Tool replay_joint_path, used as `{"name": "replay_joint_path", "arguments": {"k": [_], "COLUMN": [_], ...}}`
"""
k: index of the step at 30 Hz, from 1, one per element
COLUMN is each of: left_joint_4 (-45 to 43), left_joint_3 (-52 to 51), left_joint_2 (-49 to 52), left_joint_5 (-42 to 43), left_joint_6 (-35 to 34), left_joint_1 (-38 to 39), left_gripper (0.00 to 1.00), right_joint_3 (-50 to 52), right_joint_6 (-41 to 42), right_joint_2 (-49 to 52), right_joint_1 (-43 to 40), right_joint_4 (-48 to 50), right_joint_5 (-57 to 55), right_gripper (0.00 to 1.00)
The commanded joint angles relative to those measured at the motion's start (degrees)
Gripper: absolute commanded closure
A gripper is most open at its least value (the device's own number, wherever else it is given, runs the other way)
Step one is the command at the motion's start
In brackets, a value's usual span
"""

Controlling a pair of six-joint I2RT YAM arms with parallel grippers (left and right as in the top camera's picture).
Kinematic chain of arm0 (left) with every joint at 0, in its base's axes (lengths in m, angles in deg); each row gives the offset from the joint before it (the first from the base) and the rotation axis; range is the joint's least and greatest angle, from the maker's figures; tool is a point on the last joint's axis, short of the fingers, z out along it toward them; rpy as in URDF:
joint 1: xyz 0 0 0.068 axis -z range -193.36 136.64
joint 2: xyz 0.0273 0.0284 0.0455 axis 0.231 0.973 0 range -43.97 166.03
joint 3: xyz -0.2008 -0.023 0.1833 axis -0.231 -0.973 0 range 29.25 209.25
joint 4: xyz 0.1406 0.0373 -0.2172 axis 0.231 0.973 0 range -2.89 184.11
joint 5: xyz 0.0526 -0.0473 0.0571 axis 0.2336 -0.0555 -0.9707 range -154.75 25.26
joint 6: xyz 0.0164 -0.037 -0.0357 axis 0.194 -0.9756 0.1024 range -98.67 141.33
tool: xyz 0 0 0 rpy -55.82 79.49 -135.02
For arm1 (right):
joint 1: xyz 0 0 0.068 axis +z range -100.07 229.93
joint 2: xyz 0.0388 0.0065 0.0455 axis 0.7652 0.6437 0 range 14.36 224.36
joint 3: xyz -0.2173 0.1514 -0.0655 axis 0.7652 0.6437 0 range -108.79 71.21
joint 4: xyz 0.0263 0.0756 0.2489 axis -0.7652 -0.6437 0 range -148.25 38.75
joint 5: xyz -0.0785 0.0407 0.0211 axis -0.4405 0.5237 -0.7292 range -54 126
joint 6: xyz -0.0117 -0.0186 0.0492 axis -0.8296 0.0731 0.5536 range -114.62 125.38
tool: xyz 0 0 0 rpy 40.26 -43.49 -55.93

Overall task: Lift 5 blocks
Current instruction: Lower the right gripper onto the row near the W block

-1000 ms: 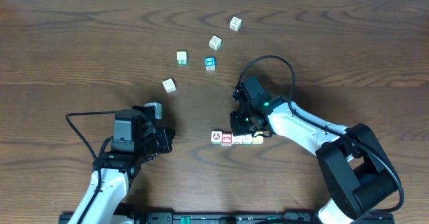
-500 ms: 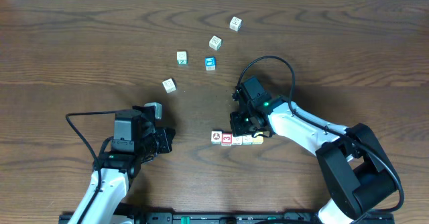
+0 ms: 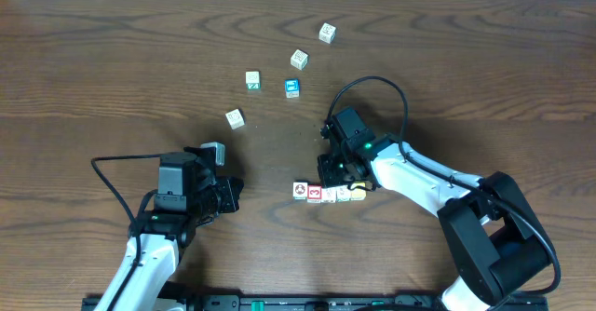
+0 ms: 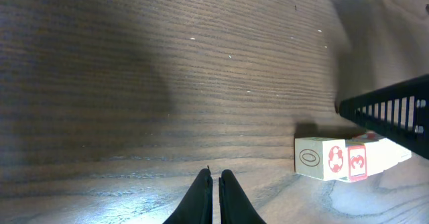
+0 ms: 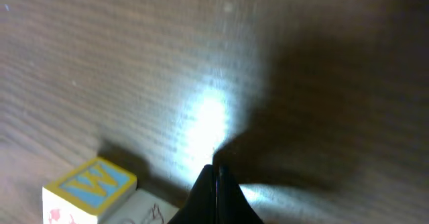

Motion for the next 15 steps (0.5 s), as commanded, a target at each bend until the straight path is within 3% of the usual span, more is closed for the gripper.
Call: {"name": "replay_joint_path", "arguments": {"k": [1,15], "left_joint_4": [0.07,0.04], "left_joint_3": [0.15,0.15], "left_joint_2": [0.11,0.11], "left_joint_5": [-0.74,-0.76], "left_joint_6": [-0.13,-0.13], "left_joint_1": [0.13,0.13], "left_gripper": [0.93,0.93], "right_joint_3": [-0.81,-0.81], "right_joint_6": [0.44,0.46], "right_joint_2": [0.5,0.5], "right_joint_1": [-0.26,-0.39], "right_joint_4": [1.81,5.75], "right_joint_5": [-2.03,1.31], "right_gripper": [0.99,0.99]}}
